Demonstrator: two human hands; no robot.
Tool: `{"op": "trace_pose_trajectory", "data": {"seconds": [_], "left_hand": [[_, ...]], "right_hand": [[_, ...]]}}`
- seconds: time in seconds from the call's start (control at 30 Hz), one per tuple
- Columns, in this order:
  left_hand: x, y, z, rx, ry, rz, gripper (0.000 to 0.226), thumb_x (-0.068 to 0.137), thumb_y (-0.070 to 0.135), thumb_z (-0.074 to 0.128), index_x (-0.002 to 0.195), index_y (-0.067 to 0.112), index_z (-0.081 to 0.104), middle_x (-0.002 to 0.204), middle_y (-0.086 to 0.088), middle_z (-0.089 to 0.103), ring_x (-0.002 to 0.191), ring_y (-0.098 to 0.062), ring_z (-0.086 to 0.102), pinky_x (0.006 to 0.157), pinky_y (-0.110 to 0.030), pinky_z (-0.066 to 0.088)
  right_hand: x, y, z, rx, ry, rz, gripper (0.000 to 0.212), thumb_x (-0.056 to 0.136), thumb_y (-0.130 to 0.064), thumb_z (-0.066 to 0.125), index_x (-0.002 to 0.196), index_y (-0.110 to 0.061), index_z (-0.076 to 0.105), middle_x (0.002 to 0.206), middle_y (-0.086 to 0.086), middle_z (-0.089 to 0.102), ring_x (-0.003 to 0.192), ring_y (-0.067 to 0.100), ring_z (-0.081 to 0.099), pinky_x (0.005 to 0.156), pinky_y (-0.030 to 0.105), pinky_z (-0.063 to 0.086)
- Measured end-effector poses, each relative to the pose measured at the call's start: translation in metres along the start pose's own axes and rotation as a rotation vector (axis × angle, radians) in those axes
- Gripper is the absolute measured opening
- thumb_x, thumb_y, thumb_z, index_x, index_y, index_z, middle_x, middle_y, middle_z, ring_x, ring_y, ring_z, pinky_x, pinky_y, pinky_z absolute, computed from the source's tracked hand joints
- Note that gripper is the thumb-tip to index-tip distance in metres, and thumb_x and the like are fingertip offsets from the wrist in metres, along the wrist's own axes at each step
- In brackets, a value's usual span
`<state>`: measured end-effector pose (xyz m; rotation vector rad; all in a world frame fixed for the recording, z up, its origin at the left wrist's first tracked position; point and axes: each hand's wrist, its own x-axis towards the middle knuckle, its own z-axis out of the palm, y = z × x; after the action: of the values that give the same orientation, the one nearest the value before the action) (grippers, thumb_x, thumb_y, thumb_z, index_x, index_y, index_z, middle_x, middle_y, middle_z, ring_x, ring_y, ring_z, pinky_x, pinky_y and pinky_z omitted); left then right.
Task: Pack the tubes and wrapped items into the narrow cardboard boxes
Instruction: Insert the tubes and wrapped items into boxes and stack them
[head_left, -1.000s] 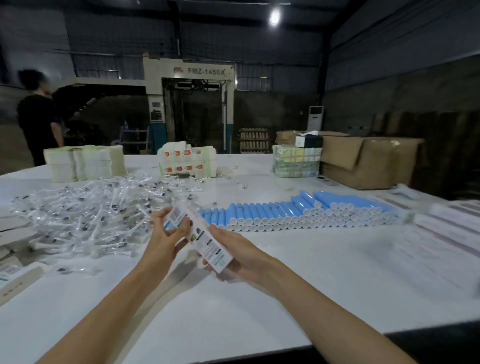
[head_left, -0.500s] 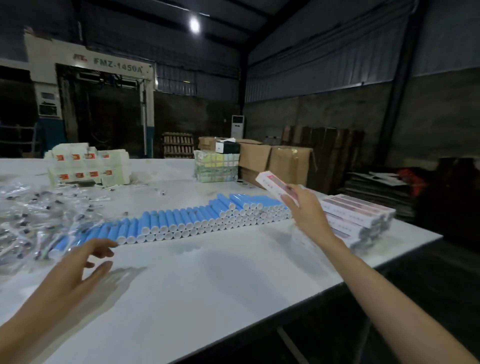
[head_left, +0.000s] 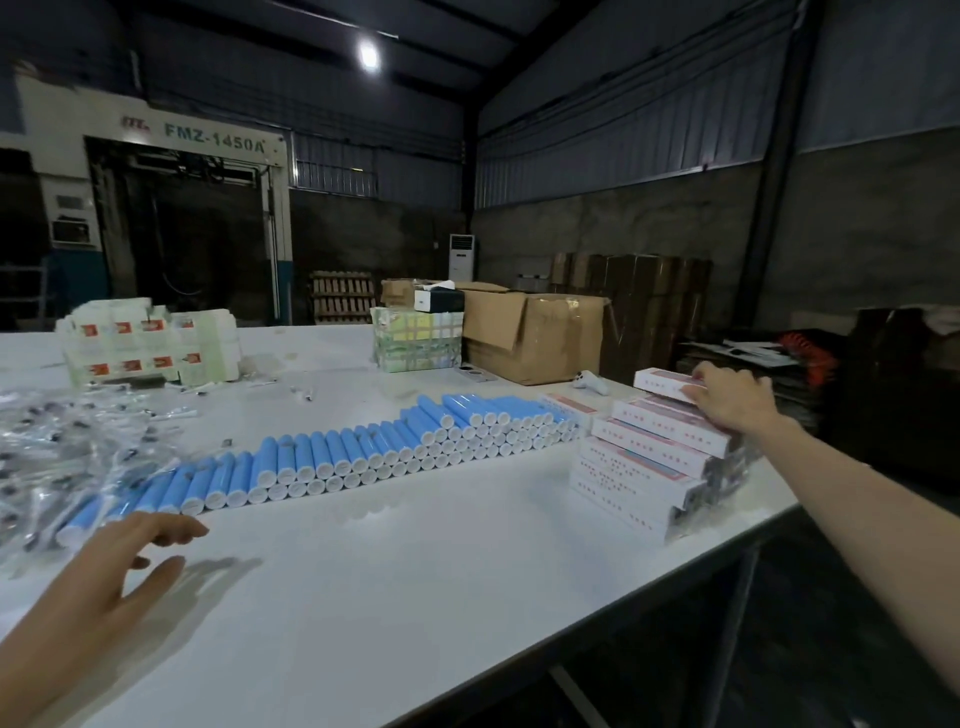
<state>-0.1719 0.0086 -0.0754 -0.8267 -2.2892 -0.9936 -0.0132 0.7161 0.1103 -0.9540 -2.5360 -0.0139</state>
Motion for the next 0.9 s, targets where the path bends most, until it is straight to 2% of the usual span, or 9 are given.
{"op": "trace_pose_trajectory", "data": {"seconds": [0.17, 0.3, 0.43, 0.5, 0.57, 0.63, 0.73, 0.8, 0.9], "left_hand": [[0.003, 0.002, -0.005, 0.03, -0.038, 0.027, 0.027, 0.093, 0.051, 0.051, 0.111, 0.049, 0.071, 0.113, 0.025, 0.067, 0.103, 0.005, 0.059, 0.08, -0.012, 0.045], [0.002, 0.004, -0.003, 0.074, -0.053, 0.02, 0.031, 0.096, 0.051, 0.05, 0.116, 0.043, 0.072, 0.115, 0.024, 0.066, 0.107, 0.005, 0.058, 0.083, -0.008, 0.043], [0.0, 0.021, -0.007, 0.113, -0.049, 0.003, 0.032, 0.097, 0.052, 0.051, 0.12, 0.041, 0.07, 0.121, 0.019, 0.066, 0.114, 0.001, 0.059, 0.087, -0.008, 0.042], [-0.002, 0.032, -0.01, 0.107, -0.065, -0.023, 0.019, 0.103, 0.038, 0.061, 0.117, 0.042, 0.072, 0.122, 0.018, 0.066, 0.114, 0.0, 0.06, 0.089, -0.011, 0.043], [-0.004, 0.04, -0.013, 0.092, -0.053, -0.037, 0.035, 0.103, 0.011, 0.069, 0.11, 0.045, 0.074, 0.119, 0.016, 0.068, 0.114, -0.003, 0.061, 0.091, -0.015, 0.045], [-0.006, 0.052, -0.014, 0.074, -0.037, -0.078, 0.04, 0.1, 0.0, 0.069, 0.108, 0.039, 0.074, 0.115, 0.014, 0.069, 0.113, -0.006, 0.062, 0.092, -0.018, 0.046], [-0.007, 0.066, -0.017, 0.098, -0.002, -0.126, 0.038, 0.1, -0.002, 0.067, 0.106, 0.035, 0.071, 0.112, 0.015, 0.07, 0.11, -0.007, 0.062, 0.095, -0.032, 0.051], [-0.008, 0.068, -0.021, 0.133, 0.04, -0.175, 0.035, 0.1, 0.0, 0.065, 0.106, 0.035, 0.07, 0.111, 0.015, 0.069, 0.108, -0.008, 0.063, 0.093, -0.04, 0.052], [-0.009, 0.065, -0.027, 0.188, 0.11, -0.237, 0.035, 0.099, 0.003, 0.064, 0.105, 0.037, 0.069, 0.107, 0.016, 0.068, 0.103, -0.006, 0.064, 0.089, -0.038, 0.054]], "right_hand": [[-0.004, 0.006, 0.009, -0.038, -0.023, 0.024, 0.032, 0.106, -0.037, 0.042, 0.131, -0.019, 0.051, 0.142, 0.019, 0.057, 0.132, 0.039, 0.051, 0.112, 0.053, 0.031], [-0.004, 0.002, 0.006, -0.121, -0.039, 0.019, 0.046, 0.105, -0.043, 0.046, 0.142, -0.016, 0.046, 0.149, 0.02, 0.05, 0.137, 0.04, 0.046, 0.115, 0.055, 0.029], [-0.018, -0.04, 0.011, -0.137, 0.305, -0.139, 0.04, 0.107, -0.038, 0.047, 0.136, -0.012, 0.053, 0.135, 0.016, 0.058, 0.127, 0.035, 0.053, 0.11, 0.052, 0.041], [-0.031, -0.085, 0.012, -0.049, 0.4, -0.245, 0.03, 0.106, -0.032, 0.048, 0.127, -0.013, 0.058, 0.124, 0.012, 0.063, 0.115, 0.03, 0.058, 0.103, 0.048, 0.046], [-0.051, -0.139, 0.014, 0.045, 0.416, -0.369, 0.024, 0.106, -0.029, 0.047, 0.12, -0.015, 0.061, 0.115, 0.007, 0.064, 0.105, 0.024, 0.058, 0.096, 0.044, 0.047], [-0.078, -0.197, 0.019, 0.148, 0.42, -0.506, 0.022, 0.105, -0.027, 0.045, 0.113, -0.016, 0.063, 0.108, 0.004, 0.064, 0.1, 0.024, 0.057, 0.091, 0.042, 0.046], [-0.132, -0.282, 0.031, 0.447, 0.316, -0.692, 0.018, 0.103, -0.022, 0.051, 0.106, -0.015, 0.067, 0.102, 0.002, 0.067, 0.099, 0.027, 0.059, 0.087, 0.043, 0.045], [-0.169, -0.336, 0.042, 0.647, 0.133, -0.758, 0.015, 0.102, -0.022, 0.052, 0.103, -0.018, 0.067, 0.098, -0.001, 0.068, 0.095, 0.024, 0.061, 0.082, 0.041, 0.049], [-0.219, -0.407, 0.063, 0.885, -0.181, -0.755, 0.013, 0.101, -0.027, 0.053, 0.095, -0.025, 0.064, 0.085, -0.007, 0.067, 0.082, 0.02, 0.062, 0.075, 0.039, 0.052]]}}
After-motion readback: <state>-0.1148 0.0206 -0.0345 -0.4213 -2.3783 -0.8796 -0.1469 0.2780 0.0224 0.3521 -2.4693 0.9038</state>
